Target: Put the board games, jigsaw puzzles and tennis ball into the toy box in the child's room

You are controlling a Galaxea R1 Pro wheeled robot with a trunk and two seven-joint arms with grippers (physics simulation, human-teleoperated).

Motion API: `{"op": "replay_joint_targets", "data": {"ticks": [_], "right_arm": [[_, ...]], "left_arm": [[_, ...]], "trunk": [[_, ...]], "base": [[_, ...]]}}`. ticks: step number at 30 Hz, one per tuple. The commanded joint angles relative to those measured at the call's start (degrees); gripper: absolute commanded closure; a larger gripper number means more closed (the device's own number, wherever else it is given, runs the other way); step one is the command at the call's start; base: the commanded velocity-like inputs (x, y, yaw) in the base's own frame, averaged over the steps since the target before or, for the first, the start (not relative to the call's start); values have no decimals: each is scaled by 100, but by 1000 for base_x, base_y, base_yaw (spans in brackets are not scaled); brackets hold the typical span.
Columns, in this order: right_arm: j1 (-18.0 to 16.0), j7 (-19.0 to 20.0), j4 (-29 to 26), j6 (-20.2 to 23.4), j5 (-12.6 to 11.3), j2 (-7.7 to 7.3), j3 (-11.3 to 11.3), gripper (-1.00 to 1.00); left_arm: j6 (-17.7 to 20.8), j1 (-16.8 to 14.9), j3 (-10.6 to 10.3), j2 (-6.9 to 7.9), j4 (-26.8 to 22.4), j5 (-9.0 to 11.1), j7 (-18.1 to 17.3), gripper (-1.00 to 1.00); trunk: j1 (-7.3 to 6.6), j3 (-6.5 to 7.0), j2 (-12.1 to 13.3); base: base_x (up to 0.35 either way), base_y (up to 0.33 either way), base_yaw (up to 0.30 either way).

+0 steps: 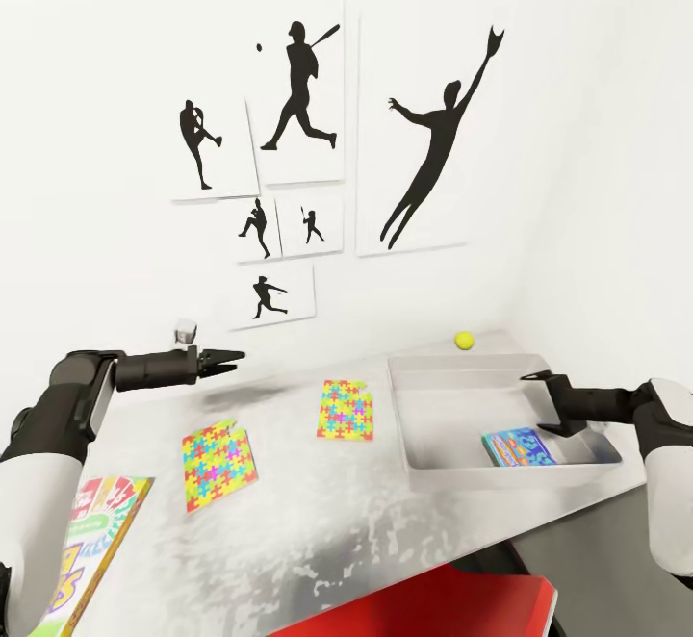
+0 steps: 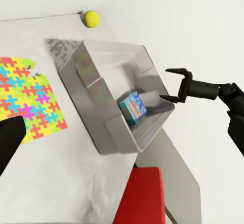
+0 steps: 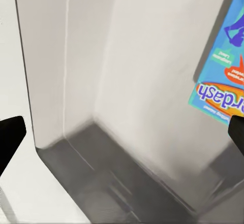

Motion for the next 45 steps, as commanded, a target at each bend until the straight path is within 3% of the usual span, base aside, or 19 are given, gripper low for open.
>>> {"op": "replay_joint_targets", "data": {"ticks": [1, 6, 9, 13, 16, 19, 24, 28, 35, 39, 45], "right_arm": [[-3, -57, -10, 37, -48, 6, -13, -100], [22, -43, -111, 96, -51, 48, 50, -100], [60, 3, -234, 96, -52, 110, 230, -100], [139, 329, -540, 96, -69, 166, 746, -100], [225, 838, -994, 96, -83, 179, 1181, -100], [430, 1609, -1710, 96, -91, 172, 1725, -100], [884, 2396, -2823, 96, -121, 134, 2255, -100], [1330, 2703, -3628, 96, -382, 109, 2438, -100], [1951, 2810, -4660, 96, -779, 105, 2611, -100], [2133, 2817, -5035, 96, -831, 109, 2816, -100], [2218, 2810, -5185, 96, -823, 157, 2945, -100]], "left_arm": [[60, -6, 14, 24, -2, -29, -41, -100], [59, -6, 145, 216, -7, -13, -83, -100], [56, -6, 228, 337, -10, -15, -264, -100], [47, -6, 255, 499, -11, -29, -496, -100], [40, -6, 253, 601, -25, -33, -559, -100], [26, -6, 239, 699, -72, -35, -588, -100], [16, 4, 234, 802, -278, -29, -605, -100], [21, 33, 238, 863, -602, -31, -653, -100], [31, 60, 253, 928, -798, -74, -849, -100], [32, 63, 252, 960, -820, -90, -902, -100], [32, 64, 251, 973, -827, -102, -923, -100]], "trunk": [[4, -12, -12], [4, -8, -12], [4, 11, -12], [4, 42, -12], [4, 68, -12], [4, 94, -12], [4, 137, -12], [4, 172, -12], [4, 233, -12], [4, 268, -12], [4, 303, -12]], "base": [[0, 0, 0], [0, 0, -2], [0, 0, -67], [0, 0, -109], [0, 0, -120], [0, 0, -124], [0, 0, -125], [0, 0, -126], [0, 0, -126], [0, 0, -126], [0, 0, -84]]}}
